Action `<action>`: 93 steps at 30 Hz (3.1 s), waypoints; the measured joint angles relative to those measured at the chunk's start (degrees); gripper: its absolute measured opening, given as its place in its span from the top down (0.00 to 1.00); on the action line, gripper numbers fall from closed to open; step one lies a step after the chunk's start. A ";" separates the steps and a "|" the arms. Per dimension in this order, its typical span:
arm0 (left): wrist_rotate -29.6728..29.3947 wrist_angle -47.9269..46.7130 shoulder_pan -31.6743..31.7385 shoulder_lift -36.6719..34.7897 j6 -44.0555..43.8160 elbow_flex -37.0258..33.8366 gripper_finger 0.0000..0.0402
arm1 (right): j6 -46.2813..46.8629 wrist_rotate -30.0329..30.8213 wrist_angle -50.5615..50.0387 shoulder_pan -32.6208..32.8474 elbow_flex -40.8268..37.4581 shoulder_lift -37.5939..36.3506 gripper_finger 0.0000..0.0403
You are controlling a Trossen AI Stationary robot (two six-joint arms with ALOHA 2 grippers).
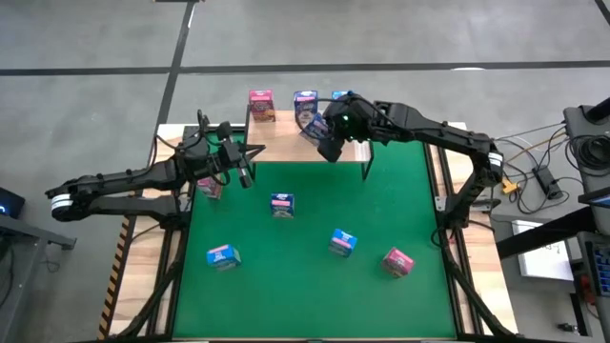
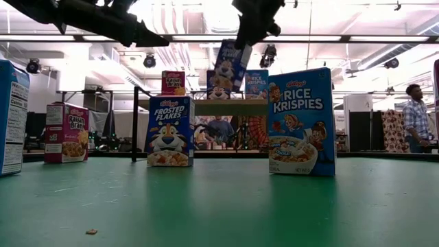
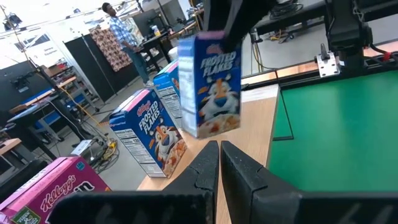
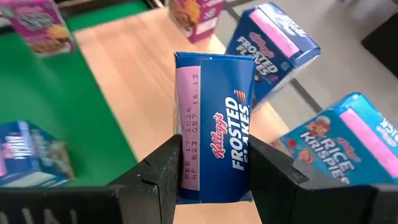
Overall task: Stack cereal on shelf
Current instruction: Put the right blue cereal box on the shelf aligned with the other blue cereal box
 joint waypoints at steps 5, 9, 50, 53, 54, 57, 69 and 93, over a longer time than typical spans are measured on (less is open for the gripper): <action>0.02 0.01 0.00 0.00 0.00 0.00 1.00 | -2.74 -1.57 -0.20 -1.07 -0.02 2.45 0.63; 0.02 -0.01 0.00 0.00 0.00 0.00 1.00 | -4.35 -1.63 -0.07 -1.01 -0.02 2.96 0.63; 0.02 -0.42 0.01 0.00 0.00 0.00 1.00 | 6.67 -1.52 -14.56 2.43 -0.61 -4.45 0.59; 0.02 -0.42 0.01 0.00 0.00 0.00 1.00 | 8.77 -1.48 -15.22 2.88 -2.85 -4.35 0.69; 0.02 -0.42 0.01 0.00 0.00 0.00 1.00 | 8.79 -1.47 -15.15 2.88 -3.64 -4.24 0.72; 0.02 -0.38 0.01 -0.02 0.00 0.00 1.00 | 8.74 -1.40 -12.48 2.86 -6.09 -3.77 0.82; 0.02 -0.24 0.00 -0.02 0.00 0.00 1.00 | 3.20 8.14 2.46 1.37 -12.15 -3.38 0.98; 0.05 -0.09 0.01 -0.02 0.00 0.00 1.00 | -12.04 11.73 16.54 -2.17 -12.15 3.18 0.98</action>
